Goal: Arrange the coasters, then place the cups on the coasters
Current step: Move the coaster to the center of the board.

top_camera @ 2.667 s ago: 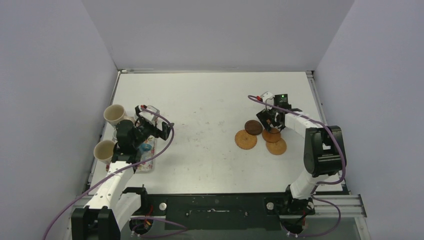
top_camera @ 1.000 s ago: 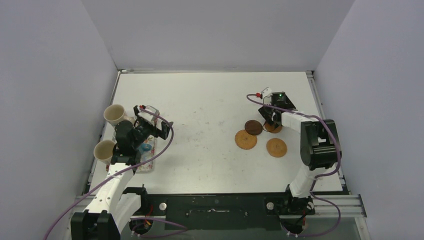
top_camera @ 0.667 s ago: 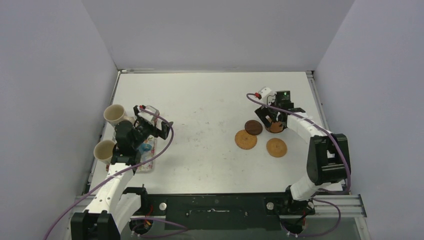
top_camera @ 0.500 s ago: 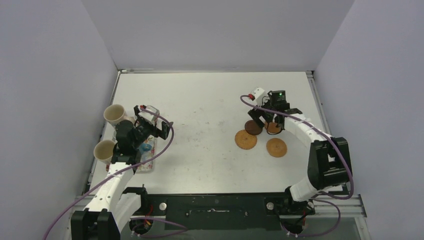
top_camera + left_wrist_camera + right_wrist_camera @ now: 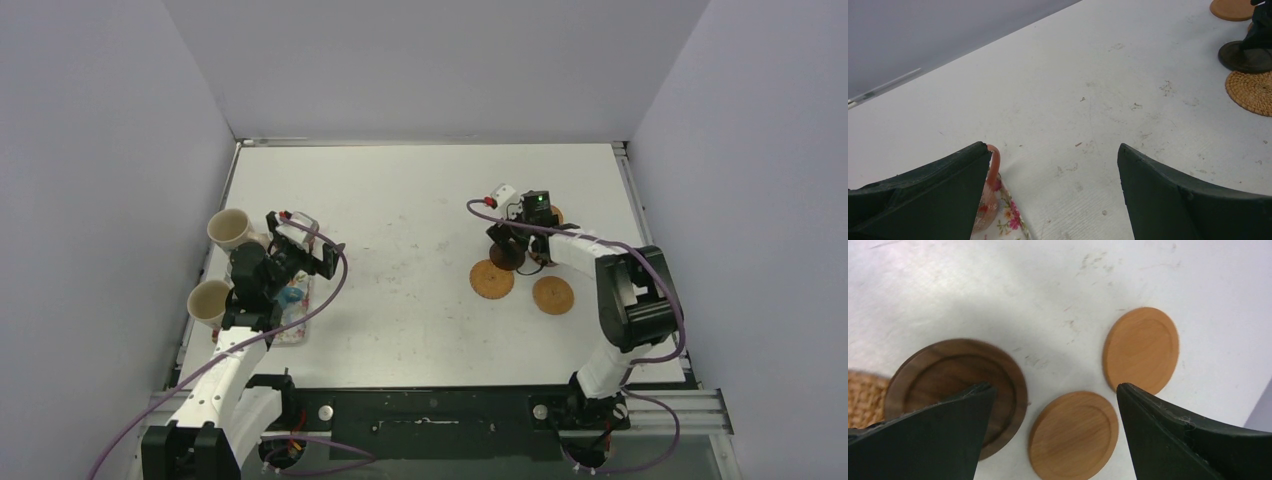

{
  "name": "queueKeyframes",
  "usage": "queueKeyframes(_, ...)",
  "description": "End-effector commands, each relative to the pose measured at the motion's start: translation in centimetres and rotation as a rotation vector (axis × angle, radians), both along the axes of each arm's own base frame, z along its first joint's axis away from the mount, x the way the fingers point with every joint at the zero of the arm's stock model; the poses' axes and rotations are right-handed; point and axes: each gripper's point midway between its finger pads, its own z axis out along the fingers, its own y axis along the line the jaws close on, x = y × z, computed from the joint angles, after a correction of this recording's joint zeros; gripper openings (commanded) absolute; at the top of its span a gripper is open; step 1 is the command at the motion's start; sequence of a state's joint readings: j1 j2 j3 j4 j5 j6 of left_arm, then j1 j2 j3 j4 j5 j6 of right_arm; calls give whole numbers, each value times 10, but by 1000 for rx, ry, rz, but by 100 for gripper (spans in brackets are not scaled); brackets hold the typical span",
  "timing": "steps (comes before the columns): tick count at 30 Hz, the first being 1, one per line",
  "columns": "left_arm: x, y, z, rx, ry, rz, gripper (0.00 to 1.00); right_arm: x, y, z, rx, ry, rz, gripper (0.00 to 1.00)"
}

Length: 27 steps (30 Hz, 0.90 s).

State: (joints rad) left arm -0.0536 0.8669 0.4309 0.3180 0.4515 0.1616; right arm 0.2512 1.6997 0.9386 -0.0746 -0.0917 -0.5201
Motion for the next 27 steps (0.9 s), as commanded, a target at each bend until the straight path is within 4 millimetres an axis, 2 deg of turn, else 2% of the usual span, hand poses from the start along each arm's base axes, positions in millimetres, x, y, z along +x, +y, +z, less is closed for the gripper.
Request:
queueKeyframes(1, 3, -1, 12, 2, -51, 1, 97, 8, -33, -24, -128, -20, -157, 100)
queueKeyframes(7, 4, 0, 12, 2, -49, 2, 97, 26, -66, -21, -243, -148, -331, 100)
queueKeyframes(12, 5, 0, 10, 3, -44, 5, 97, 32, -70, 2, -216, -243, -388, 100)
queueKeyframes(16, 5, 0, 11, 2, -46, 5, 97, 25, -44, 28, -68, -266, -279, 100)
queueKeyframes(19, 5, -1, 11, 3, -45, 1, 97, 6, -12, 43, 56, -237, -105, 100)
queueKeyframes(21, 5, -1, 10, 1, -42, 0, 97, -11, 10, 43, 111, -189, 31, 100)
queueKeyframes(23, 5, -1, 11, 2, -44, 1, 97, -23, 22, 43, 126, -154, 116, 100)
queueKeyframes(27, 4, -1, 12, 2, -48, 3, 97, -30, 22, 34, 97, -96, 142, 100)
